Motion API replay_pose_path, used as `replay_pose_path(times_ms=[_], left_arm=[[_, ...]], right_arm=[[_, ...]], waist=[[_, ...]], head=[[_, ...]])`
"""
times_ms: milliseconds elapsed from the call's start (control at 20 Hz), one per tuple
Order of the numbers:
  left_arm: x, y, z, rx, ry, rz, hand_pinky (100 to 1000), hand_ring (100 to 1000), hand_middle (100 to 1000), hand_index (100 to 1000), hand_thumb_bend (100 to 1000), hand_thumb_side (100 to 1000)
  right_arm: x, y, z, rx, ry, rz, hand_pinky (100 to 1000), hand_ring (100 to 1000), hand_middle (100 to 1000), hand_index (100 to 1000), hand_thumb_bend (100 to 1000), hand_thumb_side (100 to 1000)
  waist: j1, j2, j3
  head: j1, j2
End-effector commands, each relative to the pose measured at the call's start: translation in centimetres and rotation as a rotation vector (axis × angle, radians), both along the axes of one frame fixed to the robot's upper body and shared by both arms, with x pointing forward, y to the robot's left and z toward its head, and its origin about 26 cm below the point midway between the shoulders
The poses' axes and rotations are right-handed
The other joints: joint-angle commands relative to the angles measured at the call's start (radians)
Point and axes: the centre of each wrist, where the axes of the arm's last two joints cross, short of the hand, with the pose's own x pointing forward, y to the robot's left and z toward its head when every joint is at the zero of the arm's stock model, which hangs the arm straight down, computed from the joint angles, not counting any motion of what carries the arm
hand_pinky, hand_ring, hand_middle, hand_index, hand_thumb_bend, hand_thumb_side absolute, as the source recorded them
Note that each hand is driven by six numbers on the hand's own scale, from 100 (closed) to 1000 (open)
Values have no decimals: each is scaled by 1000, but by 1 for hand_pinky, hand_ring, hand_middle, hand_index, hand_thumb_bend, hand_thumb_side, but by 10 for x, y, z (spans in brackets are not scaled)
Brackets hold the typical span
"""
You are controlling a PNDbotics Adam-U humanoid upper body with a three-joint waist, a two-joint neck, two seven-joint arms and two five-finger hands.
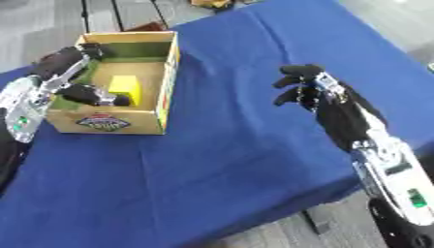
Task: Pick up objects on the table and place them in the box.
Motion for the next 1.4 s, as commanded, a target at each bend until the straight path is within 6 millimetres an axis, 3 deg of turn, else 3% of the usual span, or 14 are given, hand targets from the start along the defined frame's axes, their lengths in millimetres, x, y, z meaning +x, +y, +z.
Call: replay_pose_path(times_ms=[50,300,450,800,1050,1400], left_arm=[[-12,11,40,-78,-150,-43,814,746,767,858,942,759],[-58,22,79,-296,-275,-197,792,700,731,832,874,692],[-91,34,79,-434,-253,-271,790,681,716,824,830,706],[-140,55,30,-754,-60,-332,791,644,690,817,757,768],[-152,61,-10,-929,14,-248,790,630,679,813,745,795],[-160,62,-44,-1066,41,-148,774,607,656,807,736,814]], right_arm=[[-1,-3,4,-1,-17,-13,833,623,689,853,100,917],[-3,-6,-4,10,1,-37,833,623,686,849,100,917],[-5,-9,-7,14,8,-51,833,622,684,847,100,919],[-7,-15,-10,24,10,-77,833,622,684,845,100,918],[-9,-19,-13,35,9,-103,832,621,683,843,100,919],[-10,-21,-14,45,4,-122,830,619,674,836,100,918]], waist=[[-18,-25,21],[-35,-37,92],[-42,-41,136],[-51,-43,192],[-55,-42,208],[-64,-38,224]], head=[[-14,9],[-36,27],[-52,40],[-68,56],[-53,65],[-45,64]])
